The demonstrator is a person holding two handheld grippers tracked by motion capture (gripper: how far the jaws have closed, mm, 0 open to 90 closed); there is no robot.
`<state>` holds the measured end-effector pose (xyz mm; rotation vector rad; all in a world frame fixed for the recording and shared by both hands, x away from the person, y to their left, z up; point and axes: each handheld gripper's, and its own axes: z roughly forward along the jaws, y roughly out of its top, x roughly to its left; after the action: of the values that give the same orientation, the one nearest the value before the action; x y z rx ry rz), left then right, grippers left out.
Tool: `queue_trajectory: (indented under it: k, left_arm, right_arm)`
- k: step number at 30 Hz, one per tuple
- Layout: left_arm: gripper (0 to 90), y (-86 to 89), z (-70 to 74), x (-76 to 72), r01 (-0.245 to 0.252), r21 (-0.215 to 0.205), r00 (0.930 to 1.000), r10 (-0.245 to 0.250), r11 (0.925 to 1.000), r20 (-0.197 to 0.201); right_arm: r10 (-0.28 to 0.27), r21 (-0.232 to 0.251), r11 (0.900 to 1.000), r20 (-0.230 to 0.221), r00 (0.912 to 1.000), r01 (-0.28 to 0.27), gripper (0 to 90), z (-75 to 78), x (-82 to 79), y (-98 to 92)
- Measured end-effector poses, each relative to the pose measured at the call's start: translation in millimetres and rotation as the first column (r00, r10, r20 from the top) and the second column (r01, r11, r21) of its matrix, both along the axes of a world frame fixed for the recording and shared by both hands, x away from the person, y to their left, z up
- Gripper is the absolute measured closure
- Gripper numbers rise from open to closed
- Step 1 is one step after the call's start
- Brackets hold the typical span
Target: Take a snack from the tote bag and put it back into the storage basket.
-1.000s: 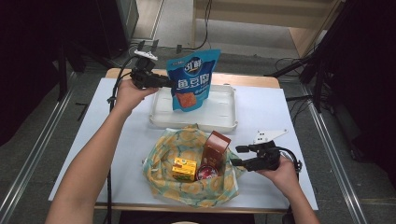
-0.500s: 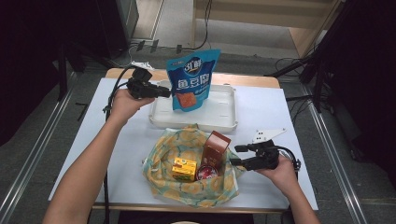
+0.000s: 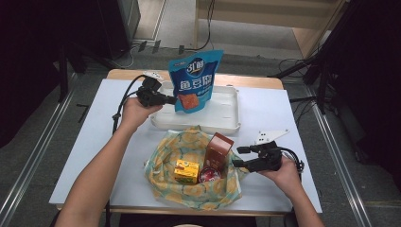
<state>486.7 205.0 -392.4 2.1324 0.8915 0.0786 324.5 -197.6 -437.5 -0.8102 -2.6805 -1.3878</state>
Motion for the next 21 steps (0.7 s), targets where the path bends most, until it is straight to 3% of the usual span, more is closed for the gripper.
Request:
queue_trajectory:
  k: [4, 8, 18, 21]
  left_arm:
    - [90.0, -1.7, -12.5, 6.8, -0.017, 0.002, 0.9995, 0.017, 0.9999, -0.027]
    - [90.0, -4.4, -16.6, 10.0, -0.028, 0.009, 0.9993, 0.028, 0.9996, -0.024]
    - [90.0, -6.0, -21.5, 18.6, -0.077, -0.043, 0.997, 0.077, 0.9961, -0.011]
    - [90.0, -6.1, -23.5, 21.5, -0.092, -0.075, 0.9956, 0.09, 0.993, -0.027]
  right_arm:
    - [0.001, 0.004, 1.0, 0.006, 1.0, -0.001, 41.6, 0.0, -0.1, -0.7]
    - [-0.003, 0.003, 1.0, 0.001, 1.0, 0.003, 41.6, 0.0, -1.0, -1.1]
    - [-0.009, 0.003, 1.0, 0.008, 0.9999, 0.009, 41.7, 0.1, -3.7, -2.0]
    - [-0.015, 0.009, 1.0, 0.011, 0.9998, 0.015, 41.7, 0.3, -5.0, -2.6]
